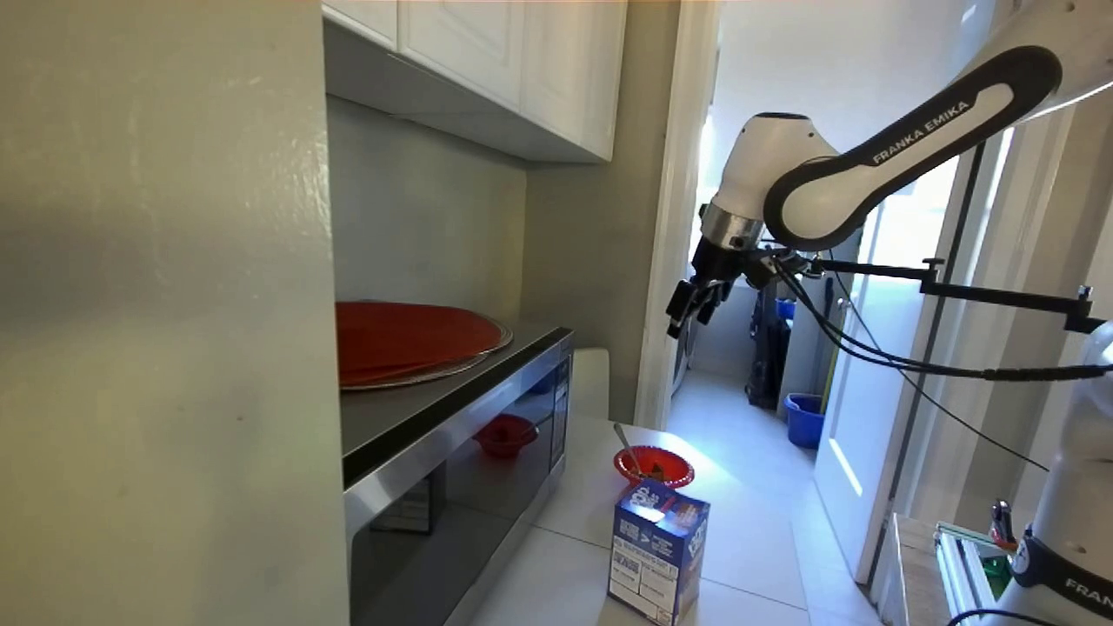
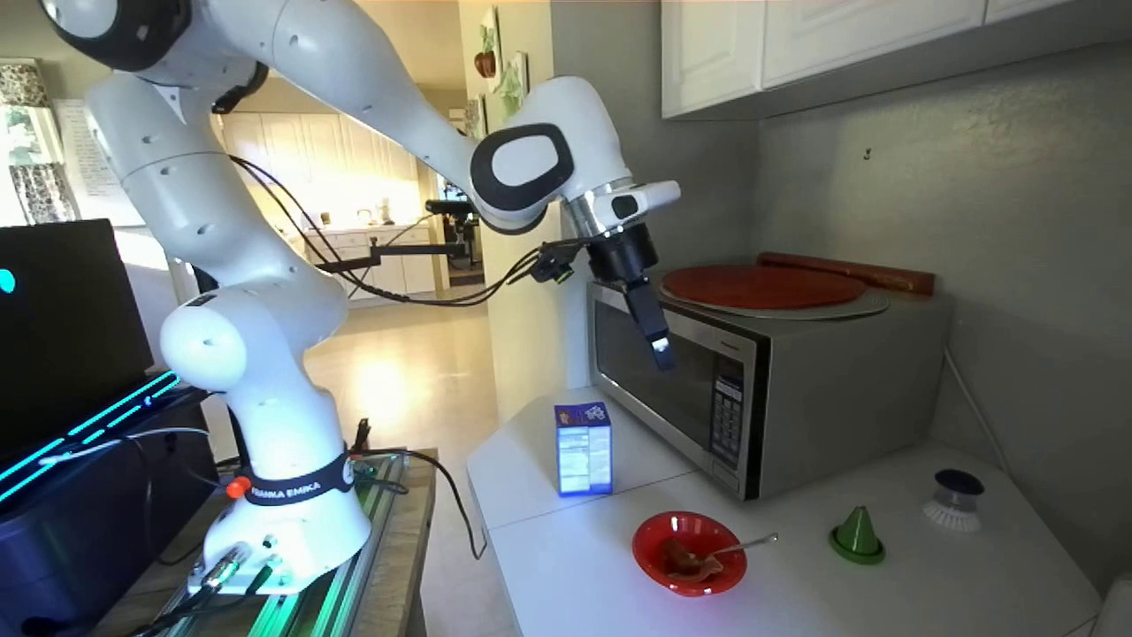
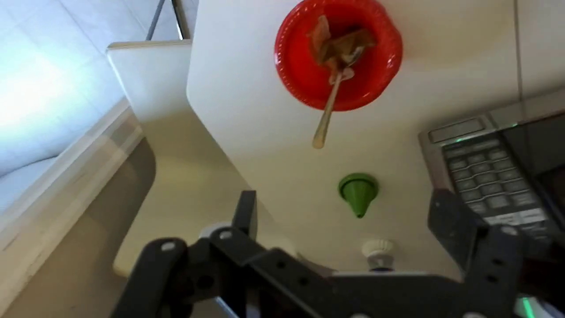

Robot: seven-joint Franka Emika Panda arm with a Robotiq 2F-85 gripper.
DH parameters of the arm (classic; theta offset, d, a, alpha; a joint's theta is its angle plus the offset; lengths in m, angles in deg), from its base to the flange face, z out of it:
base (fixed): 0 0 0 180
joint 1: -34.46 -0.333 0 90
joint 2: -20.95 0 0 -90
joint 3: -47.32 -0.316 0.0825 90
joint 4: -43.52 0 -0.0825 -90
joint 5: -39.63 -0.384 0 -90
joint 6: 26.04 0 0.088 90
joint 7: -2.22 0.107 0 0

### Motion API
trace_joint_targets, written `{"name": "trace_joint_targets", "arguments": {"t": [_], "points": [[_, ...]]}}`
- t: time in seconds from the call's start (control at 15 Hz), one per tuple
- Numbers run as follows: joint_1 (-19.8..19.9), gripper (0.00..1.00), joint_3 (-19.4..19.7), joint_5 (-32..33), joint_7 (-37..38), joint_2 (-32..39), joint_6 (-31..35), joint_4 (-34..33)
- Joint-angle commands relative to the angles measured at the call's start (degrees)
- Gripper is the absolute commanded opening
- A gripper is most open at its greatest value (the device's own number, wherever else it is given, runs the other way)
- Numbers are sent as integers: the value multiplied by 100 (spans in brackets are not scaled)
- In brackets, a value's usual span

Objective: Use the silver spoon to stir the contents in the red bowl.

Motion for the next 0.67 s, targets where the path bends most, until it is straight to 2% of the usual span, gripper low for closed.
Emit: {"name": "trace_joint_targets", "arguments": {"t": [0.0,0.13,0.2,0.33,0.6], "points": [[862,100,-177,918,1177,573,970,32],[1261,100,-304,1431,1917,950,1115,-121],[866,100,-45,998,1224,560,883,27],[1025,100,-41,1255,1609,834,1029,-13],[1011,100,-68,1282,1726,925,1044,-79]]}}
